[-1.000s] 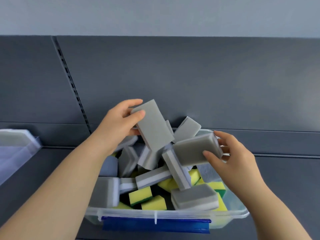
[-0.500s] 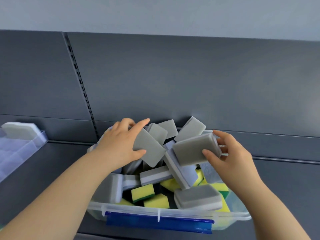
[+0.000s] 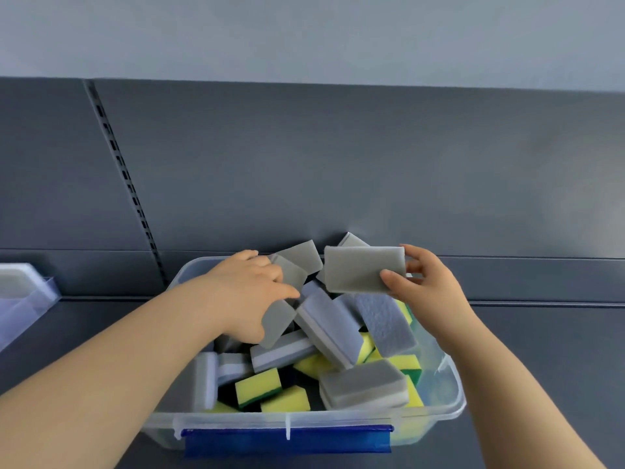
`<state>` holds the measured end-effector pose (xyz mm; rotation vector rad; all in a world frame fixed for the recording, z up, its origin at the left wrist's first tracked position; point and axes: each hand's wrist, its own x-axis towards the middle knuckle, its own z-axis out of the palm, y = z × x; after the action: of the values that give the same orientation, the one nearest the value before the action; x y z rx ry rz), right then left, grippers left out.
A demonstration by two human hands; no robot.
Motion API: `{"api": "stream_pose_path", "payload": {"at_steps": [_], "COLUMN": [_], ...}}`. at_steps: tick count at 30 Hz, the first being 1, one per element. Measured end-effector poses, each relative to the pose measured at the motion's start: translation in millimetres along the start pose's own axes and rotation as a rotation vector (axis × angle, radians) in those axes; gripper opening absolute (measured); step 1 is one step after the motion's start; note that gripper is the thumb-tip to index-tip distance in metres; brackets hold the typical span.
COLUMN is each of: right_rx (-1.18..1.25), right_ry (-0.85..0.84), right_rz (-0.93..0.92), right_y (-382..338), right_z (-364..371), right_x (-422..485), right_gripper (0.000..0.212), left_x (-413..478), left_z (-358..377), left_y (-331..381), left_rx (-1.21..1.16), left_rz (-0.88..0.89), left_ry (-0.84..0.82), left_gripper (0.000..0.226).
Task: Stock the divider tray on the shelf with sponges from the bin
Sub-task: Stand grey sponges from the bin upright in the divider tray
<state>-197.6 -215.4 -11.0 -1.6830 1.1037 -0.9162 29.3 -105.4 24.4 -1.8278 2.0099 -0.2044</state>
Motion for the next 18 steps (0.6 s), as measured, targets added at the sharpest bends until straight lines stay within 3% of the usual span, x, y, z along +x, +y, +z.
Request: {"api": "stream_pose_path", "payload": {"at_steps": [3, 6, 10, 15, 18], "right_rx": [0.224, 0.312, 0.315, 0.22, 0.216], "right_ry": [0.009, 0.001, 0.025, 0.038, 0.027], "right_rz": [0.073, 0.093, 0.07, 0.004, -0.013], "right_y": [3, 4, 7, 8, 7], "right_z": [-1, -4, -3, -1, 0], "right_x": [-1, -3, -5, -9, -13], "right_gripper": [0.049, 0.045, 0.044, 0.048, 0.048], "left_x": [-3, -11, -24, -33, -30], "left_z": [-1, -10, -22, -24, -15], "left_y": [-4, -10, -13, 10, 26], "left_rx": [-0.055, -0.307, -0.608, -1.045, -1.09], "left_rz": [0.0, -0.077, -0.12, -0.159, -0.167], "left_ry": [0.009, 0.077, 0.391, 0.575, 0.637], "left_gripper": [0.059, 0.044, 0.036, 0.052, 0.056]}}
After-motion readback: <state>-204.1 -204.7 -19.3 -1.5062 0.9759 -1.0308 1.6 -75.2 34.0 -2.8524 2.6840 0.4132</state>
